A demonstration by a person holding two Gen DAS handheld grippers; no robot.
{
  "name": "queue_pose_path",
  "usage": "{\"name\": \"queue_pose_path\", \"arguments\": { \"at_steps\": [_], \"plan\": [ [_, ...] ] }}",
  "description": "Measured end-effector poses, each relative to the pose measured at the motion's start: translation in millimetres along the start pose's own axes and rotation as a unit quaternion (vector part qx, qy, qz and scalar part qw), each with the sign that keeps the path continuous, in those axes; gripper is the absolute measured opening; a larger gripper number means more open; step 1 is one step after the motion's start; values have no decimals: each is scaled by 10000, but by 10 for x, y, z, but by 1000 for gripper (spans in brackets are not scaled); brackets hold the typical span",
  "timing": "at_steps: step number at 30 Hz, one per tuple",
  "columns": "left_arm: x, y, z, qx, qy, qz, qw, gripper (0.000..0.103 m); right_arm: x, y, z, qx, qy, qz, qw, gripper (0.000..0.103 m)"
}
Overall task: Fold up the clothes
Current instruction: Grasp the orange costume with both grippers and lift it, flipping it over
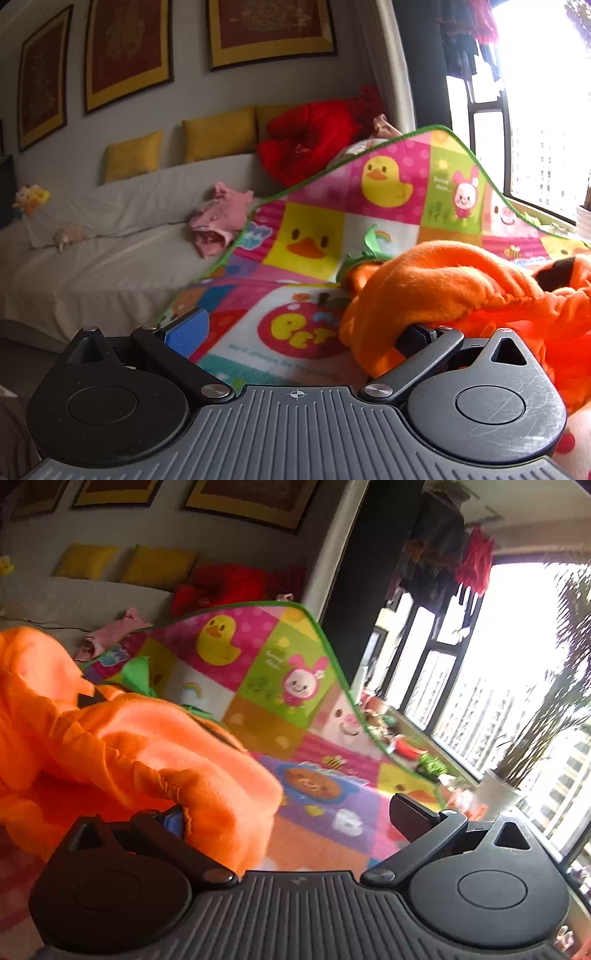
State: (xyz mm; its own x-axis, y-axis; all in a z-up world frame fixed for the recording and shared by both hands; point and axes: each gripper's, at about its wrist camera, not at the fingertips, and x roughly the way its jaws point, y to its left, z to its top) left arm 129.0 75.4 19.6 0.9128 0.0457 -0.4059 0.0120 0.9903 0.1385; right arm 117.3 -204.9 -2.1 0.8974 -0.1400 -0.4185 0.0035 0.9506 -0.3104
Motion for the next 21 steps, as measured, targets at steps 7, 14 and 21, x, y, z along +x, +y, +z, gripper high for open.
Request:
{"name": "queue_pose_path", "arguments": {
  "at_steps": [7,14,21],
  "plan": [
    [264,-448,-310,986,581,-296,9930,103,314,444,-353,-935,655,13,9935,103],
    [206,-124,434,842,-210,366,9956,103,24,54,124,-2091,-586,-1500,9645,103],
    [-685,116,1144,290,-1443,189,9889,103,-962,-493,1083,-1362,-2454,-2380,9298,103]
  ]
}}
